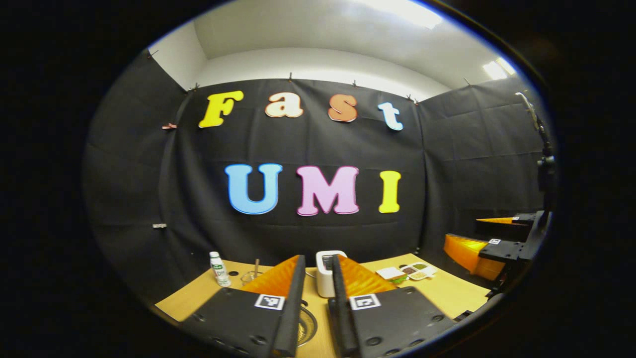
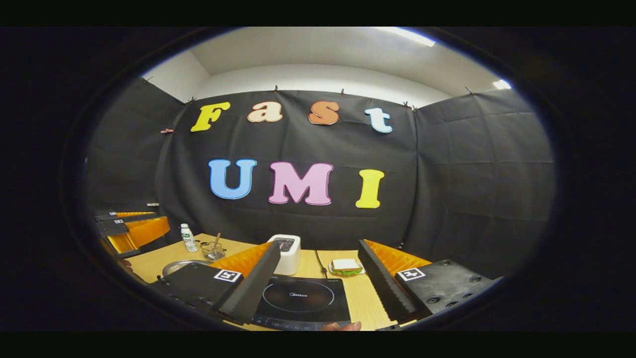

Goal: First push the handle of the pot to place it horizontally, then grasp the pot with both hands and set it on the induction cooktop.

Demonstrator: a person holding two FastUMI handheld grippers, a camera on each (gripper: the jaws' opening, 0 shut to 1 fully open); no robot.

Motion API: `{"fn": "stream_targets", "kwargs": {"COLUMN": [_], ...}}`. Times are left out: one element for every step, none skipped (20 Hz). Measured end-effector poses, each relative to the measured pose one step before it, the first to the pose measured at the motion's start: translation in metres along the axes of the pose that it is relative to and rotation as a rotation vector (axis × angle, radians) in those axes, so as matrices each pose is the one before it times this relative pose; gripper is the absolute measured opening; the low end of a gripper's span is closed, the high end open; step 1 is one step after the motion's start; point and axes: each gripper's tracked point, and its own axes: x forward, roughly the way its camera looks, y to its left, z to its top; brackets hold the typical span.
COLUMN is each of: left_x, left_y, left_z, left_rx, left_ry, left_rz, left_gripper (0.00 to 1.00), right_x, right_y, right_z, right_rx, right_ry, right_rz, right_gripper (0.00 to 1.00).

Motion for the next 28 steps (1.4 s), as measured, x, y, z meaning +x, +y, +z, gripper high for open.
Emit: {"fn": "stream_targets", "kwargs": {"left_x": [-0.00208, -0.00233, 0.00149, 0.00030, 0.00077, 0.00044, 0.00096, 0.00027, 0.00071, -0.00032, 0.00113, 0.00073, 0.00165, 0.00203, 0.00294, 0.00083, 0.00194, 0.00205, 0.00170, 0.00230, 0.00340, 0.00326, 0.00463, 0.00269, 0.00412, 0.00376, 0.00193, 0.00297], "left_y": [-0.00068, 0.00033, -0.00135, -0.00544, -0.00213, -0.00060, -0.00173, -0.00053, 0.00056, 0.00032, -0.00024, -0.00084, -0.00012, -0.00128, -0.00164, -0.00181, -0.00240, 0.00095, 0.00365, 0.00377, 0.00423, 0.00185, 0.00473, 0.00655, 0.00559, 0.00686, 0.00748, 0.01017], "left_z": [-0.00177, -0.00089, -0.00570, -0.00829, -0.01142, -0.01100, -0.01080, -0.01048, -0.01176, -0.01243, -0.01498, -0.01465, -0.01464, -0.01284, -0.01359, -0.01294, -0.01367, -0.01217, -0.00989, -0.01025, -0.01305, -0.01417, -0.01404, -0.01227, -0.01019, -0.01002, -0.00644, -0.00541], "left_rx": [0.00835, 0.00974, 0.00641, 0.00179, -0.00098, -0.00298, -0.00102, 0.00480, 0.01301, 0.01774, 0.01466, 0.01000, 0.00421, 0.00112, -0.00139, -0.00543, -0.01111, -0.01292, -0.00985, -0.00555, -0.00358, -0.00221, -0.00189, -0.00644, -0.01224, -0.01556, -0.01374, -0.00899], "left_ry": [0.01055, 0.01134, 0.02147, 0.03708, 0.04215, 0.04335, 0.03964, 0.03897, 0.04136, 0.04326, 0.04668, 0.04545, 0.04451, 0.04346, 0.04749, 0.04650, 0.04158, 0.03700, 0.03239, 0.03126, 0.03619, 0.04703, 0.04726, 0.04373, 0.03935, 0.03318, 0.02628, 0.02166], "left_rz": [-0.00696, 0.00092, -0.00853, -0.01531, -0.00712, -0.00551, -0.00944, -0.00742, -0.00774, -0.00669, -0.01469, -0.01468, -0.01731, -0.02259, -0.02444, -0.02602, -0.02210, -0.01874, -0.00446, 0.00036, -0.00479, -0.01325, -0.00975, -0.00889, -0.01124, -0.00943, -0.00259, 0.00298], "left_gripper": [0.16, 0.09, 0.05, 0.05, 0.05, 0.05, 0.05, 0.04, 0.05, 0.05, 0.05, 0.05, 0.05, 0.05, 0.05, 0.05, 0.05, 0.05, 0.05, 0.05, 0.05, 0.05, 0.05, 0.05, 0.05, 0.05, 0.05, 0.05], "right_x": [0.00017, 0.00048, -0.00067, 0.00011, 0.00033, 0.00016, -0.00024, -0.00012, -0.00020, -0.00025, 0.00094, -0.00031, 0.00059, 0.00070, 0.00037, 0.00017, -0.00027, 0.00006, 0.00000, 0.00015, -0.00054, 0.00069, 0.00078, 0.00034, 0.00075, 0.00005, 0.00033, 0.00047], "right_y": [-0.00057, -0.00033, -0.00033, -0.00051, -0.00067, 0.00009, -0.00044, -0.00080, -0.00056, -0.00059, -0.00138, -0.00144, -0.00176, -0.00063, -0.00012, -0.00066, 0.00053, 0.00058, 0.00056, 0.00014, 0.00100, 0.00051, 0.00010, 0.00004, -0.00017, -0.00048, -0.00067, -0.00187], "right_z": [-0.00022, 0.00073, -0.00125, -0.00048, -0.00011, -0.00059, -0.00109, -0.00118, -0.00145, -0.00127, -0.00147, -0.00068, -0.00040, -0.00056, -0.00123, -0.00111, -0.00235, -0.00169, -0.00209, -0.00124, -0.00108, -0.00008, -0.00068, -0.00053, -0.00027, -0.00033, -0.00098, -0.00070], "right_rx": [-0.00316, -0.00097, 0.00190, 0.00162, -0.00036, -0.00407, -0.00655, -0.00773, -0.00564, -0.00417, -0.00309, -0.00051, 0.00215, 0.00365, 0.00148, -0.00103, -0.00132, -0.00118, -0.00059, 0.00123, 0.00146, 0.00093, -0.00051, -0.00096, -0.00143, -0.00052, -0.00152, -0.00172], "right_ry": [-0.00129, 0.00045, 0.00120, 0.00149, 0.00064, 0.00152, 0.00062, 0.00130, 0.00282, 0.00319, 0.00324, 0.00320, 0.00233, 0.00173, 0.00272, 0.00313, 0.00435, 0.00414, 0.00485, 0.00355, 0.00281, 0.00118, 0.00004, 0.00051, 0.00053, 0.00134, 0.00092, 0.00210], "right_rz": [-0.00041, -0.00056, -0.00079, -0.00168, -0.00069, -0.00095, -0.00179, -0.00222, 0.00021, -0.00236, -0.00341, -0.00387, -0.00376, -0.00256, -0.00260, -0.00142, 0.00037, 0.00024, 0.00059, 0.00055, -0.00011, 0.00169, -0.00042, 0.00082, -0.00156, -0.00018, -0.00196, -0.00318], "right_gripper": [0.98, 0.98, 0.98, 0.98, 0.98, 0.98, 0.98, 0.98, 0.98, 0.96, 0.96, 0.98, 0.96, 0.96, 0.98, 0.98, 0.98, 0.98, 0.98, 0.98, 0.96, 0.98, 0.96, 0.98, 0.98, 0.98, 0.98, 0.98]}}
